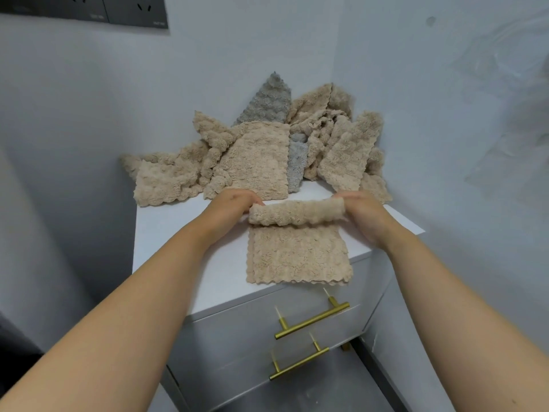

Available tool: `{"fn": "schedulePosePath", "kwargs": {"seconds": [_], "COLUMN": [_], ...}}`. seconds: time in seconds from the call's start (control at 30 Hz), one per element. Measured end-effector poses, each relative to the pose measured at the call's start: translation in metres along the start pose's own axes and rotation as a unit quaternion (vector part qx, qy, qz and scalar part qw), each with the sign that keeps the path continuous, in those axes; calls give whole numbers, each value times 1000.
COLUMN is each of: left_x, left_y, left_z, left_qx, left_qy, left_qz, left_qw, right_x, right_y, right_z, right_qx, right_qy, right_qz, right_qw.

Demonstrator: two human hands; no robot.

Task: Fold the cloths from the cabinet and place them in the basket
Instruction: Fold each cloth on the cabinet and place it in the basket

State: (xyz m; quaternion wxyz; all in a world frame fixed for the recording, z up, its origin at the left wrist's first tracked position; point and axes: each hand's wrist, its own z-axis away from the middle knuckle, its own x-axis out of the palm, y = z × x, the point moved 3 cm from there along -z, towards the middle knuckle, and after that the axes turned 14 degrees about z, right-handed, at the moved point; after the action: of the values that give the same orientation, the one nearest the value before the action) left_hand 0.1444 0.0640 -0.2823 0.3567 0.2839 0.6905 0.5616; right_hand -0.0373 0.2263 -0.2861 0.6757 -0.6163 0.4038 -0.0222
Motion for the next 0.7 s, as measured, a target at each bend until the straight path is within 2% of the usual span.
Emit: {"fn": "schedulePosePath", "kwargs": {"seconds": [0.1,0.23,0.33,0.43,0.53,0.63,0.7], "left_x": [5,12,15,16,16,15,15], "left_y": [0,-5,-8,-9,-11,-13,-9], "left_z": [7,18,23,28,31,29,32], "left_qx": [-10,-6,-16,10,37,15,-10], "left_qy": [-8,-5,16,54,74,70,68], "left_qz": [0,-46,-79,-208,-314,-298,-220], "left_qw": [1000,999,997,977,946,952,973], "right_x": [2,7,10,12,13,10,8], "right_y": [-5,-12,-12,-12,-12,-12,-10], "right_z": [8,22,27,34,39,43,43], "right_qx": [20,11,26,68,92,96,91], "right_qy": [7,46,37,9,-1,-11,-11], "right_qz": [-19,107,145,222,233,198,180], "right_qw": [1000,993,988,973,968,975,979]}}
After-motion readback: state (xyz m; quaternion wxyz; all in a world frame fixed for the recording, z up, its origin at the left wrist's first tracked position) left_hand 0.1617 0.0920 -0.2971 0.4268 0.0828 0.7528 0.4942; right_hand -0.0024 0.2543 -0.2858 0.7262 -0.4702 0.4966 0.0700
